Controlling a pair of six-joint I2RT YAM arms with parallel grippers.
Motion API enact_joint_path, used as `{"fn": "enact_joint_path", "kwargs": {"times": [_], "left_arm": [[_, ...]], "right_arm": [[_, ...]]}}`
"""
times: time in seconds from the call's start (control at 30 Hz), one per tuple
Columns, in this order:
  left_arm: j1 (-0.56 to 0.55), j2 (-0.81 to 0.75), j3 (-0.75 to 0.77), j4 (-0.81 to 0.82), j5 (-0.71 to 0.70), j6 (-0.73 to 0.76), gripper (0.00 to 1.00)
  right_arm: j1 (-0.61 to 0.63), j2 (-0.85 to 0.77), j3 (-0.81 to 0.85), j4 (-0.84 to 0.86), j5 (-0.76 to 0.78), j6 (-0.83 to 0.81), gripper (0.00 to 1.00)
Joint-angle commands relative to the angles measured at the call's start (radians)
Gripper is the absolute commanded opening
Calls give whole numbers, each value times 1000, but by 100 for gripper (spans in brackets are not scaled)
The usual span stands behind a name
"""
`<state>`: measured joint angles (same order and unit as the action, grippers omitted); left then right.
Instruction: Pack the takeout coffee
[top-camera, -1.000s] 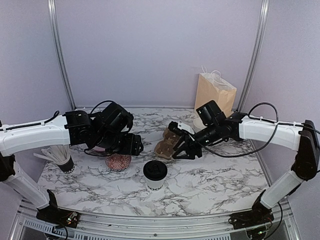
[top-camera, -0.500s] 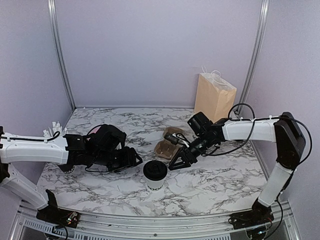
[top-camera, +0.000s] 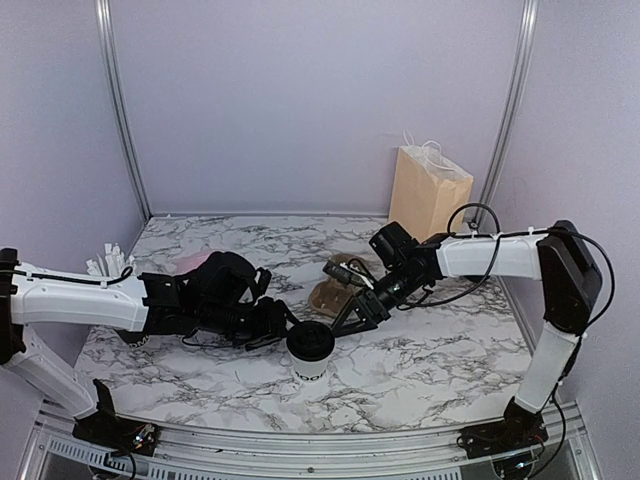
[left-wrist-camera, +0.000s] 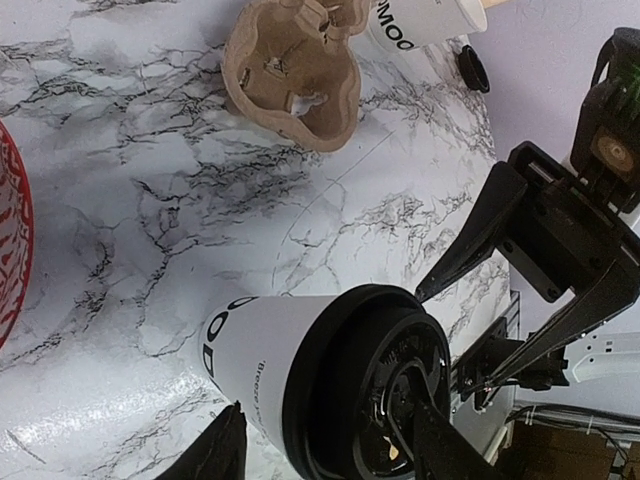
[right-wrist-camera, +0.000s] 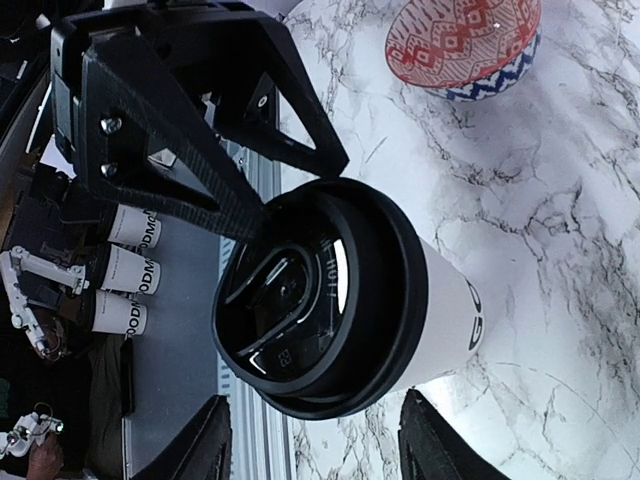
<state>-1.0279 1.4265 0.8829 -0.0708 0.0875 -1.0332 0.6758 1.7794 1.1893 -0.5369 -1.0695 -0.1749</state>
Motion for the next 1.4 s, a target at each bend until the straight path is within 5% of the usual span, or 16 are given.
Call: {"fn": "enact_joint_path", "kwargs": {"times": [0.0, 0.53, 0.77, 0.97, 1.37], "left_arm": [[-12, 38, -14, 21, 26, -10, 57], [-12, 83, -237, 112, -16, -112, 48], [-25, 136, -187, 177, 9, -67, 44], [-48, 182, -149, 174, 29, -51, 42], [-113, 223, -15, 75, -10, 10, 41]], "right_arm": [[2, 41, 51, -29, -17, -1, 55], [5, 166, 76, -58, 84, 15, 44], [-15, 126, 73, -122, -53, -94, 42], [-25, 91, 85, -225, -245, -193, 56], [-51, 63, 43, -229, -151, -178, 60]]}}
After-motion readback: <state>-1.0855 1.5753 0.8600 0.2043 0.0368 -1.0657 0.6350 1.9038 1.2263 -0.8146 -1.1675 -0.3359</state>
